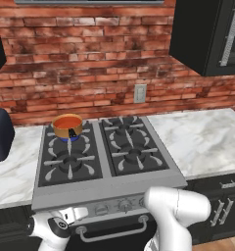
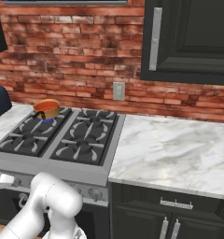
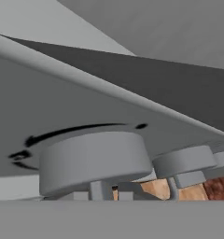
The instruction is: Wait until the marinara sauce is simmered to a deep red color and then turn off the stove.
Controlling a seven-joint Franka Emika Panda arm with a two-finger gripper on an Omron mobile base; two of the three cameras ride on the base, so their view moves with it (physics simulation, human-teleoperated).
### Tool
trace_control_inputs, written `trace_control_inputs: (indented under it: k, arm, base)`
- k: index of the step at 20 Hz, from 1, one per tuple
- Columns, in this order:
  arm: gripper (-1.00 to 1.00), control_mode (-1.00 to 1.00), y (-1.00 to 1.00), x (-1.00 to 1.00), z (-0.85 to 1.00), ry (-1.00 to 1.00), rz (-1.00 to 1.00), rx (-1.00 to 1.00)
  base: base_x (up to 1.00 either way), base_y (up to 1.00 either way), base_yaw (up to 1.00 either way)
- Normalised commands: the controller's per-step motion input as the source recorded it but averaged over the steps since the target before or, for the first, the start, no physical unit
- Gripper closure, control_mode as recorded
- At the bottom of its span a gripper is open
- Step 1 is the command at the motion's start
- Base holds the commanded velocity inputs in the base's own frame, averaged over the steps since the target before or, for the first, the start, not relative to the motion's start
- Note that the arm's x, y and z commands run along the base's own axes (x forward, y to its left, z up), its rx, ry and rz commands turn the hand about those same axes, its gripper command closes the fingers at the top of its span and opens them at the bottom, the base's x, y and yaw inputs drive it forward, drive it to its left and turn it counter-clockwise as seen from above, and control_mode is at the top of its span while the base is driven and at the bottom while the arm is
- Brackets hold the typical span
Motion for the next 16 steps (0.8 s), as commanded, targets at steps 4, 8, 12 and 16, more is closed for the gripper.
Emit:
trace_control_inputs:
  k: [4, 8, 12, 16]
  arm:
    - [1.00, -1.00, -0.13, 0.46, -0.30, -0.24, -0.82, 0.54]
    - [1.00, -1.00, -0.06, 0.44, -0.47, -0.24, -0.82, 0.61]
    - [1.00, -1.00, -0.11, 0.43, -0.56, -0.21, -0.79, 0.64]
    - [1.00, -1.00, -0.08, 0.37, -0.64, -0.18, -0.84, 0.59]
  base:
    - [0.00, 0.00, 0.00]
    - [0.00, 0.00, 0.00]
    - [0.00, 0.00, 0.00]
    - [0.00, 0.00, 0.00]
